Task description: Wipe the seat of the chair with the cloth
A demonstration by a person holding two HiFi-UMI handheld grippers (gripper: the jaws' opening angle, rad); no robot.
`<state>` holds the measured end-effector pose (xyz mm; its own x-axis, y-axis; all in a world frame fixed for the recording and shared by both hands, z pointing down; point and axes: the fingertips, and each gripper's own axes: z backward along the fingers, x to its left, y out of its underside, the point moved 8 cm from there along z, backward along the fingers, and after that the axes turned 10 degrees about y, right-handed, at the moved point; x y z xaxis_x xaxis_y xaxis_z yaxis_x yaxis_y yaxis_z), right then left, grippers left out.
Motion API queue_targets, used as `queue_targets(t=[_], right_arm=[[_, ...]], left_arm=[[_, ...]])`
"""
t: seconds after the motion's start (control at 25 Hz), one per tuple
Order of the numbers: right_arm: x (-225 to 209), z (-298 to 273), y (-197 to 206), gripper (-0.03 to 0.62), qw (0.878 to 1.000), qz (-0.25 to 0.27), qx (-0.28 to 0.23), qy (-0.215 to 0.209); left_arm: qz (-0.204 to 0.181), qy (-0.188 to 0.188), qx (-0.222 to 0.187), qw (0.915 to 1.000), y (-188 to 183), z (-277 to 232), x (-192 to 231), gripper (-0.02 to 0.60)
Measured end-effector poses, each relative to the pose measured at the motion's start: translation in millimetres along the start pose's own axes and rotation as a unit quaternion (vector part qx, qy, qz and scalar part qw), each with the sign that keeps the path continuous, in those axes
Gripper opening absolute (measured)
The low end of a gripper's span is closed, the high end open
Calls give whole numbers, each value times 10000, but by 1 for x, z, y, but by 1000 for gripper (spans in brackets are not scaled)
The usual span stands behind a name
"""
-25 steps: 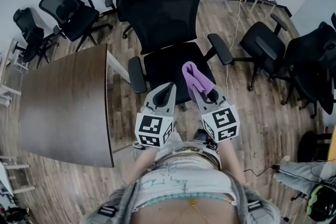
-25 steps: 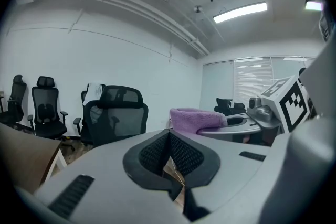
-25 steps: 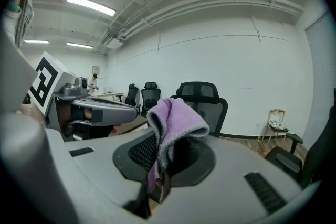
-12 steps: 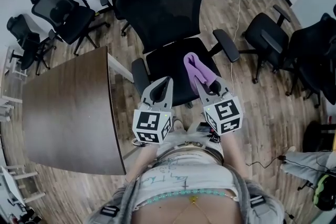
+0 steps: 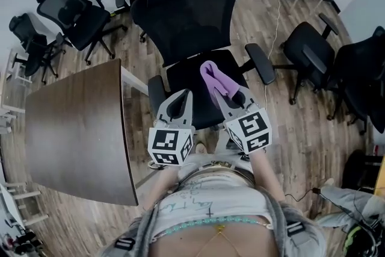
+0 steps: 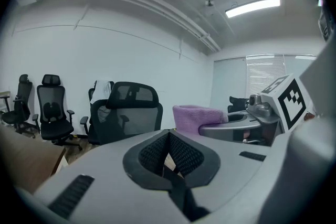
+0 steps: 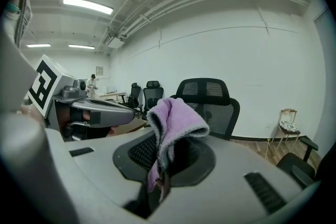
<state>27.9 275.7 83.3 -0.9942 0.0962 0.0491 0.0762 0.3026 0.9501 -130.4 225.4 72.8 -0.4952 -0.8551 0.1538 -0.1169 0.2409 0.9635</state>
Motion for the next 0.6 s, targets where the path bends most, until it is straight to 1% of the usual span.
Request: queue_targets(t=[0.16,0.36,0.48,0.6], right_arm=[[-27,-17,-15,48,9996,80,-71,-276],[-66,-34,-22,48,9984,179,-127,-516],[-90,-44,-23,48,9978,195,-148,-610],[-109,-54,-27,48,9970,248,-148,-724]], left_arm=[[-17,-227,-45,9997,-15,-26,0,3],[-95,-536,-89,9985,-26,-56,-6,3],[-49,-807,-110,9967,-27,-67,-7,3],[98,-1088,-134,9939,-27,-74,-6,3]])
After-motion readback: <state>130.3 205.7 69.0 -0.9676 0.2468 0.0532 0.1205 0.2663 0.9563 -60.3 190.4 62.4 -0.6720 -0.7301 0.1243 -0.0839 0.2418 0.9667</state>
